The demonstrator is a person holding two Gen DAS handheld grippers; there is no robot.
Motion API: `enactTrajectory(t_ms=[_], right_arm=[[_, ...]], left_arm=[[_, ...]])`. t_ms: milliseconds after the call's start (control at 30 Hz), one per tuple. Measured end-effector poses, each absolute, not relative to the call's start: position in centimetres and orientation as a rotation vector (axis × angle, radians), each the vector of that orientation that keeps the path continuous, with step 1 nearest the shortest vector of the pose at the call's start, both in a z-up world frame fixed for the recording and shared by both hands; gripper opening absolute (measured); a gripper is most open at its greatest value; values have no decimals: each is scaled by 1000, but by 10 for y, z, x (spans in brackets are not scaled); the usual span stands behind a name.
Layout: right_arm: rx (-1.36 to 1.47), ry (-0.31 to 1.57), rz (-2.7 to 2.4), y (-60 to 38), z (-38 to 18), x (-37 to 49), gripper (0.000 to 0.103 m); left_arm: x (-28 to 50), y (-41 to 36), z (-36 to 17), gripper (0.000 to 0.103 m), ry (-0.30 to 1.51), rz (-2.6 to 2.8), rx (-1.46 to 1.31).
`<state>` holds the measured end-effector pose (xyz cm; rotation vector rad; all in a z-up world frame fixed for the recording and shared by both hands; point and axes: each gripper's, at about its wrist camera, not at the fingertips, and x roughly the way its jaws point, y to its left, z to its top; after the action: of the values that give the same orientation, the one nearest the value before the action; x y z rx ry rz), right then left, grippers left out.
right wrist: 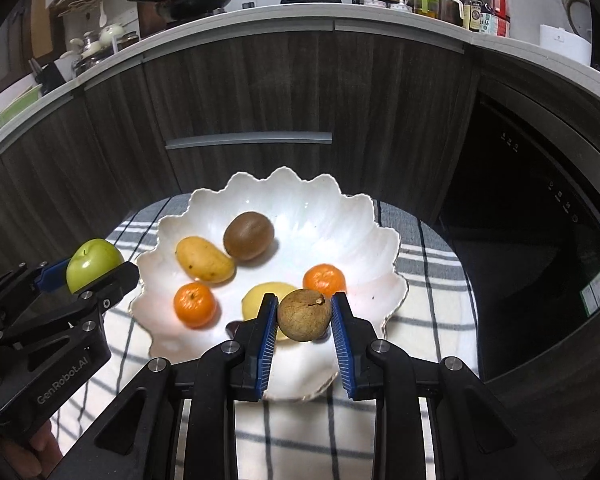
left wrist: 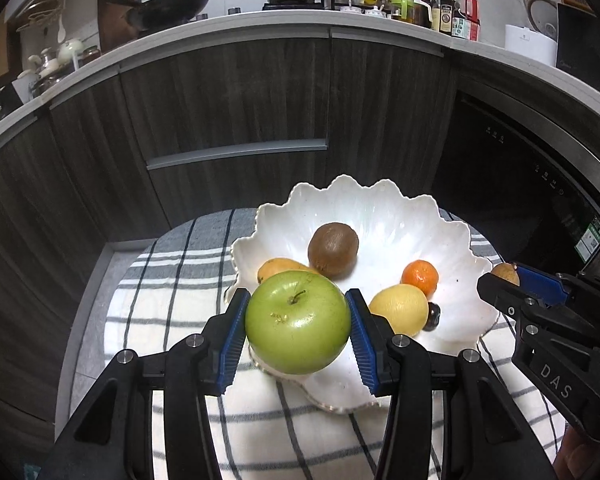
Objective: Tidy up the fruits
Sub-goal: 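Carry the apple with the left tool while the right tool carries the longan to the bowl, then open both tools to drop the apple and longan into the bowl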
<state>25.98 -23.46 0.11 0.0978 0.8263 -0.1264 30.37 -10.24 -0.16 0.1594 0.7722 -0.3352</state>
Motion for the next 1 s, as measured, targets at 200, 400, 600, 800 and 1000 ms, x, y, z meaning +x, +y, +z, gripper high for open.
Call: enactTrajectory(t_ms=[200, 400, 600, 800, 1000], right_arm=[[103, 843, -131, -243, -8, 276, 28], [112, 880, -124, -253, -24, 289, 28], [116, 899, -115, -258, -33, 295, 28], [118, 910, -98, -260, -37, 299, 29], [94, 886, -116, -257, -34, 296, 57]], left_arm=[[319, -113, -13, 47, 792, -350, 171], [330, -125, -26, 47, 820, -372, 177], [338, -134, -35, 47, 840, -385, 182], [343, -134, -40, 48, 877, -379, 184], [338, -130, -32, 78, 829, -339, 204]])
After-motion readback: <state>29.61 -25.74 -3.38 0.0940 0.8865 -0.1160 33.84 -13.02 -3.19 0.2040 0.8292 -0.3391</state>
